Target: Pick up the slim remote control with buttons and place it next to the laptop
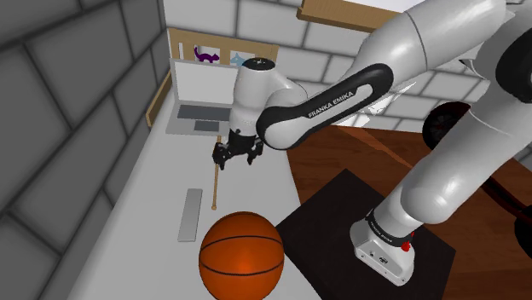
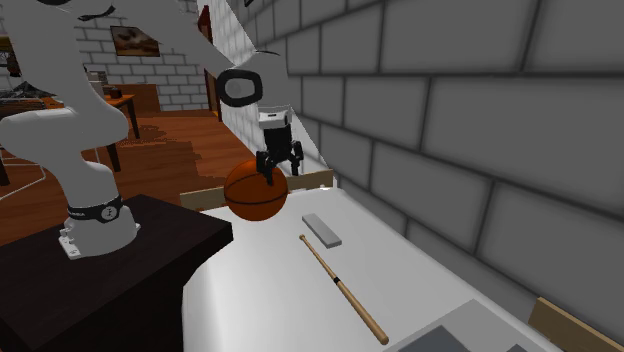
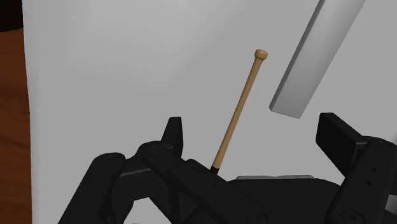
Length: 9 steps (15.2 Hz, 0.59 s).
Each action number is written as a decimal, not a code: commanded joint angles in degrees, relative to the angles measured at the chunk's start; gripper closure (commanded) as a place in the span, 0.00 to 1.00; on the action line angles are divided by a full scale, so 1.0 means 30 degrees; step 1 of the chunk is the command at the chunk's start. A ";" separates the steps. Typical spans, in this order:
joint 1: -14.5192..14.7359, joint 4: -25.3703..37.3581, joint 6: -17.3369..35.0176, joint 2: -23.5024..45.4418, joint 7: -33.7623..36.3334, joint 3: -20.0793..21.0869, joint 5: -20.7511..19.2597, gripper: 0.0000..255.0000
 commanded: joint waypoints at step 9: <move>0.3491 0.5472 0.0692 0.8462 0.7310 -0.1836 -0.6099 0.00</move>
